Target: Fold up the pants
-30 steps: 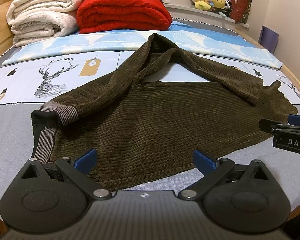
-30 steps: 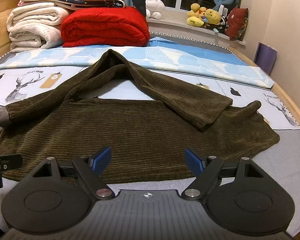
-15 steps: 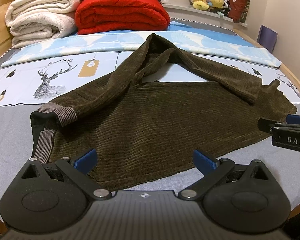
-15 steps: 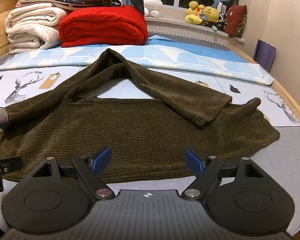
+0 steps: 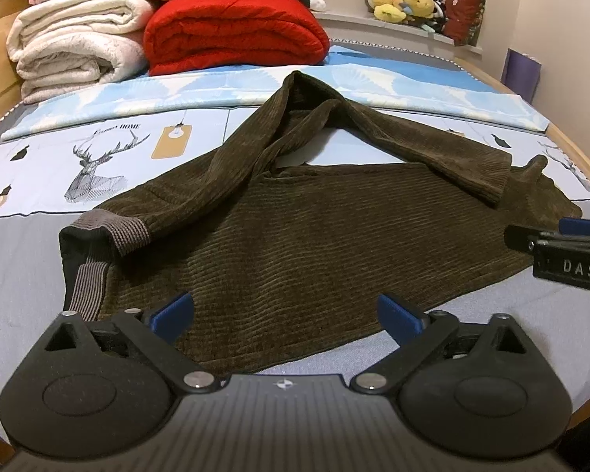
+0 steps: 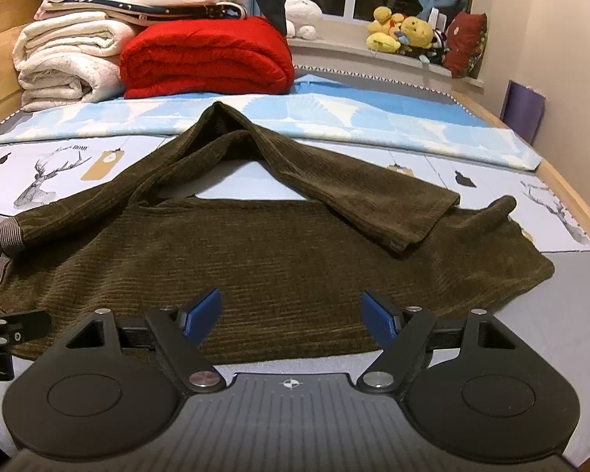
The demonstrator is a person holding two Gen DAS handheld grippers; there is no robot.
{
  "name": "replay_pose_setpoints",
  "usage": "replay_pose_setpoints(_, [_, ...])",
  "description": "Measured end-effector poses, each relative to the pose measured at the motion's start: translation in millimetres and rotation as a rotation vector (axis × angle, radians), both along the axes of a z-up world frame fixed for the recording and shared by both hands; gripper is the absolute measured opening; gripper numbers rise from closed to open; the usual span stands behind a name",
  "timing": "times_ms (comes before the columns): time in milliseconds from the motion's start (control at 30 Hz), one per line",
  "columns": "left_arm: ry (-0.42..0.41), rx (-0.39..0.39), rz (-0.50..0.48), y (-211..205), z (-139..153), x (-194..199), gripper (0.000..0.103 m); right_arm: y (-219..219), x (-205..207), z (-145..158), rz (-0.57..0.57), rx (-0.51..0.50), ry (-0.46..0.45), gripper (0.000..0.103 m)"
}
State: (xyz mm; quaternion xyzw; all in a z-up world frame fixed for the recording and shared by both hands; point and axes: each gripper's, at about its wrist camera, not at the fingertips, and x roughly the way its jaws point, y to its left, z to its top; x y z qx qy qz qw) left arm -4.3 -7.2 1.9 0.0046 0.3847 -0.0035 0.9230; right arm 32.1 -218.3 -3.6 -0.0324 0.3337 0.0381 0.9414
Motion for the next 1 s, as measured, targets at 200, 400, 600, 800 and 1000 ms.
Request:
replay_pose_setpoints(200, [-0.052,0.025,-0.030,0.8,11.1,-4.1,0.079,-11.4,3.4,5.2,-0.079,0.017,-0.031,0.078])
replay_pose_setpoints(400, [-0.080,0.026,-0.127,13.3,34.7,2.6,0.043,-38.2,10.9,14.7,-0.163,0.097,-0.034,0.062])
replay_pose_setpoints(600, [-0.164,0.049,-0.142,74.7,45.7,30.5,0.030,-85.8,27.6,21.0,-0.268,0.134,-0.080,0.042])
replay_pose_setpoints(800, [0.171,-0.019,0.184,174.8,-2.1,83.7,0.033,-156.3,73.8,-17.9,-0.390,0.230,0.096,0.057])
replay_pose_setpoints(1000, [0.238,-0.068,0.272,212.6,-12.6,101.7,0.071,-215.3,95.2,-59.6,-0.591,0.390,0.225,0.061])
